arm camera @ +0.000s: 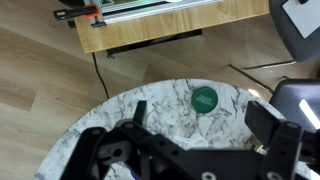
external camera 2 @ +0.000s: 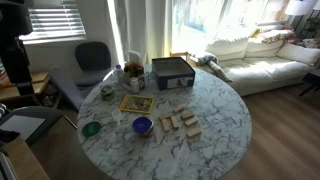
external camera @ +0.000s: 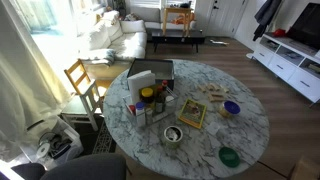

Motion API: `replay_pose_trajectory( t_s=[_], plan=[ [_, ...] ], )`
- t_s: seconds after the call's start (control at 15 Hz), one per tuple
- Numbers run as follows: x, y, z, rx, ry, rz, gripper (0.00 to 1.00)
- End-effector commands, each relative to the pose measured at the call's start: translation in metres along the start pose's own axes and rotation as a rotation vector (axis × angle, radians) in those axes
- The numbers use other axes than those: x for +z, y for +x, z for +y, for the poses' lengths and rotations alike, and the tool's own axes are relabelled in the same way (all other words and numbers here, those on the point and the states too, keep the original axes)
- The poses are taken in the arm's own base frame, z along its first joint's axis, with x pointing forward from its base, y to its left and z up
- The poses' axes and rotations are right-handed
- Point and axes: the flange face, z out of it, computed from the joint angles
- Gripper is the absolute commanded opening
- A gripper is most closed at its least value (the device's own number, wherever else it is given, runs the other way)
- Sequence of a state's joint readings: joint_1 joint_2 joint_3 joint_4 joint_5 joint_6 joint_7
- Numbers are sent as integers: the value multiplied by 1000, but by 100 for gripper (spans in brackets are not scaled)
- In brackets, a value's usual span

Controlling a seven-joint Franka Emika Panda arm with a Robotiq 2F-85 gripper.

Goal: Flip the white scoop over

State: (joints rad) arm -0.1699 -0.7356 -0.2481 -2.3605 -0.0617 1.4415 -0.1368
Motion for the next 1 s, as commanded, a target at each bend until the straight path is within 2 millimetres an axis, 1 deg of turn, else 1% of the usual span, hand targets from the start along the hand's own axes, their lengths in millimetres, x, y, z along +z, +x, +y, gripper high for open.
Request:
replay_pose_trajectory(
  t_s=[0.0, 0.13, 0.2, 0.27, 0.33, 0.4, 0.6, 0.67, 0.8, 0.87, 0.93],
  plan=[
    [-1, 0, 0, 0, 0, -1, 100],
    [-1, 0, 0, 0, 0, -1, 100],
    [15, 9, -11, 11, 23, -12, 100],
    [27, 13, -20, 28, 37, -8, 100],
    [45, 19, -36, 69, 72, -17, 100],
    [59, 25, -48, 103, 102, -12, 100],
    [107, 47, -94, 251, 216, 53, 100],
    [118, 53, -106, 293, 234, 91, 100],
    [145, 68, -127, 384, 271, 149, 100],
    [164, 75, -136, 430, 291, 158, 100],
    [177, 79, -143, 463, 294, 186, 100]
  ],
)
